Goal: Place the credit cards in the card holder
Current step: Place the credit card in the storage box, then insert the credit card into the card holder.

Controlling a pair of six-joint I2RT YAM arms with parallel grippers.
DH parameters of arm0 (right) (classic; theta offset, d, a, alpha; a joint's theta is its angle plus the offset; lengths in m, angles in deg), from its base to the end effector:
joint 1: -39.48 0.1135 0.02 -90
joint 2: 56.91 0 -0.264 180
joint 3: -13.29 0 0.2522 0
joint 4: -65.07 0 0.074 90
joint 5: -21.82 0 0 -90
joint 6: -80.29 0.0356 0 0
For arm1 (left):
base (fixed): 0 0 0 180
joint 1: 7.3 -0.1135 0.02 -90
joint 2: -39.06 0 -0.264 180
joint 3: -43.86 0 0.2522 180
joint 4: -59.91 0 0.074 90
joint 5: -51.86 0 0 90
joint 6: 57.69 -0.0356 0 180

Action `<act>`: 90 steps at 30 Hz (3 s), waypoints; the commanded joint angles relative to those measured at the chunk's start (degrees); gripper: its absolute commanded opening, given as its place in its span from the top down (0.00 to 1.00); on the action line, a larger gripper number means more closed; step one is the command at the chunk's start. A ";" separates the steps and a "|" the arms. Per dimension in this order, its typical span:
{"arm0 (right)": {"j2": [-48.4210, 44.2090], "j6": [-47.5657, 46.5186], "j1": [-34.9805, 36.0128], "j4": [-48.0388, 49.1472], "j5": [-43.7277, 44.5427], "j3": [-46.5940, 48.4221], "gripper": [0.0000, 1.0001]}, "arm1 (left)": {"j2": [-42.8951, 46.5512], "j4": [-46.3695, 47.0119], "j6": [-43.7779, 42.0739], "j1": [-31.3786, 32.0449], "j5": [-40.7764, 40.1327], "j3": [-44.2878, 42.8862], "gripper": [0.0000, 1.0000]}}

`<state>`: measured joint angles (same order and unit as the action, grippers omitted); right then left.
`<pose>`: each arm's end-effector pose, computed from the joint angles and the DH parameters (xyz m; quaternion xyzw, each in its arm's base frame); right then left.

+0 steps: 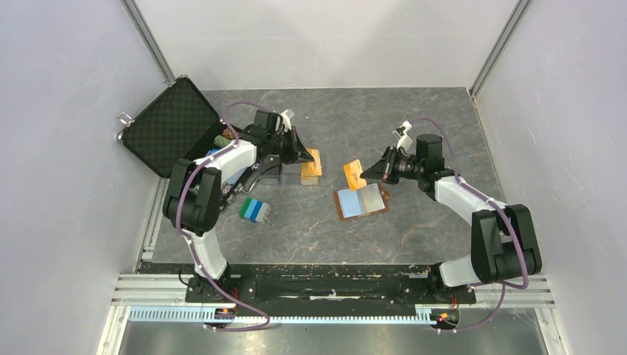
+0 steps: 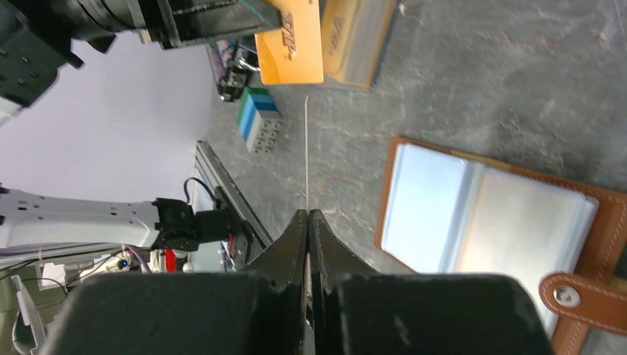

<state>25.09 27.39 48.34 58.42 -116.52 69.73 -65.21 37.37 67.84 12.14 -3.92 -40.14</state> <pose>0.2858 0.0715 0.2141 0.0030 0.8229 0.5021 0.2659 0.3682 -0.1512 0.2117 -0.0060 0.8837 -0.4157 0.2149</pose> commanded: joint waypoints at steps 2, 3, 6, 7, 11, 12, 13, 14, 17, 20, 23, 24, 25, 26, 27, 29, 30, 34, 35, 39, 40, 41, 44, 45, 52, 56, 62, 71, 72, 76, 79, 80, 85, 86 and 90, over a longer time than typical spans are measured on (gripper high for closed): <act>-2.10 -6.96 -0.25 -4.57 2.05 -1.71 1.00 | -2.36 -7.20 -7.76 -0.11 -3.33 -4.43 0.96; -2.10 -7.48 -0.26 -5.18 2.31 -1.85 1.00 | -2.67 -7.64 -8.45 -0.20 -3.45 -4.72 0.95; -1.80 -9.12 -0.45 -6.34 2.97 -2.26 1.00 | -3.68 -9.36 -9.59 -0.39 -4.13 -5.86 0.92; -1.76 -9.53 -0.44 -6.57 3.16 -2.48 1.00 | -4.10 -9.70 -9.73 -0.50 -4.24 -6.13 0.91; -1.37 -10.11 -0.60 -6.74 3.16 -3.45 1.00 | -5.11 -11.86 -10.98 -0.50 -5.69 -7.54 0.87; -1.35 -10.31 -0.60 -6.83 3.24 -3.63 1.00 | -5.07 -11.88 -11.09 -0.65 -5.76 -7.46 0.87; -1.29 -10.42 -0.60 -6.88 3.25 -3.78 1.00 | -4.85 -11.76 -11.02 -0.92 -5.70 -7.32 0.87; -1.24 -10.57 -0.71 -7.02 3.25 -3.91 1.00 | -4.68 -11.67 -10.92 -1.07 -5.32 -7.17 0.87; -1.14 -10.75 -0.69 -6.99 3.24 -4.15 1.00 | -4.30 -12.12 -11.77 -1.33 -5.48 -7.38 0.91; -1.04 -11.01 -0.74 -6.96 3.25 -4.18 1.00 | -3.50 -12.21 -12.23 -2.22 -5.96 -7.28 0.94; -1.00 -11.21 -0.73 -6.98 3.25 -4.18 1.00 | -3.84 -11.68 -11.98 -3.09 -3.84 -7.44 0.95; -0.93 -11.34 -0.69 -6.98 3.25 -4.10 1.00 | -4.00 -12.13 -12.22 -3.24 -4.22 -7.63 0.95; -0.82 -11.45 -0.69 -6.96 3.29 -4.09 1.00 | -4.08 -11.86 -12.24 -3.42 -3.98 -7.40 0.95; -0.89 -11.52 -0.69 -7.00 3.34 -4.09 1.00 | -4.32 -11.27 -11.88 -3.53 -3.21 -7.21 0.95; -0.82 -11.53 -0.70 -6.98 3.34 -4.07 1.00 | -4.64 -10.77 -11.56 -3.56 -2.19 -7.15 0.95; -0.87 -11.59 -0.70 -8.11 3.34 -4.09 1.00 | -5.61 -11.12 -11.90 -3.53 -0.92 -7.37 0.95; -0.86 -11.61 -0.71 -8.56 3.34 -4.00 1.00 | -5.80 -11.61 -12.49 -3.53 -1.18 -7.58 0.95; -1.03 -11.98 -0.70 -9.07 3.60 -3.92 1.00 | -6.75 -12.53 -13.47 -3.49 0.64 -8.44 0.90; -0.96 -12.13 -0.76 -9.25 3.60 -3.92 1.00 | -7.01 -12.75 -13.32 -3.38 0.89 -8.60 0.89; -1.30 -12.27 -0.77 -9.88 4.03 -4.34 1.00 | -7.51 -12.84 -13.19 -2.42 0.86 -8.27 0.82; -1.38 -12.45 -0.78 -10.08 4.17 -4.35 1.00 | -7.57 -12.82 -13.22 -2.19 0.81 -8.10 0.82; -1.40 -12.78 -0.78 -10.48 4.33 -4.36 1.00 | -7.65 -12.99 -13.42 -1.90 0.42 -8.08 0.82; -1.68 -13.73 -0.78 -11.79 5.12 -4.18 1.00 | -7.61 -15.49 -14.96 -0.72 -2.37 -9.14 0.75; -1.86 -14.07 -0.78 -12.29 5.38 -4.12 1.00 | -7.57 -16.77 -15.88 -0.16 -4.19 -9.98 0.70; -1.58 -16.20 -0.82 -14.62 6.40 -2.69 1.00 | -5.31 -24.53 -19.81 3.54 -20.01 -14.70 0.43; -1.41 -17.17 -0.78 -15.61 6.76 -2.01 1.00 | -2.57 -27.09 -20.62 4.87 -27.94 -15.93 0.38; -0.75 -18.31 -0.80 -16.52 7.03 -1.72 1.00 | 1.29 -29.24 -20.28 7.77 -26.32 -16.14 0.39; 1.60 -17.02 -1.60 -16.29 7.24 0.24 1.00 | 1.44 -28.73 -16.95 21.81 -24.82 -11.81 0.57; 1.87 -16.87 -1.80 -16.26 7.42 0.51 1.00 | 0.83 -28.40 -16.24 22.90 -24.61 -11.41 0.57; 3.12 -16.58 -2.49 -16.23 8.30 1.01 1.00 | -1.46 -27.44 -14.93 26.62 -25.12 -11.45 0.59; 4.00 -17.03 -2.53 -16.14 8.39 0.53 1.00 | -3.83 -27.61 -14.79 27.57 -24.88 -12.18 0.62; 4.39 -17.18 -2.61 -16.06 8.51 0.28 1.00 | -4.84 -27.88 -14.92 27.66 -24.64 -12.48 0.64; 6.31 -17.00 -2.78 -14.15 8.54 -1.43 1.00 | -9.51 -29.64 -15.84 27.76 -24.65 -13.55 0.73; 6.67 -17.02 -2.70 -13.86 8.44 -1.58 1.00 | -10.23 -29.70 -15.76 27.84 -24.64 -13.52 0.74; 7.72 -17.07 -2.71 -12.86 8.43 -2.50 1.00 | -12.04 -29.72 -15.74 27.84 -24.43 -13.68 0.77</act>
<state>31.93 10.65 45.83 42.38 -108.28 68.15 -76.34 8.10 50.94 39.81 -28.60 -51.68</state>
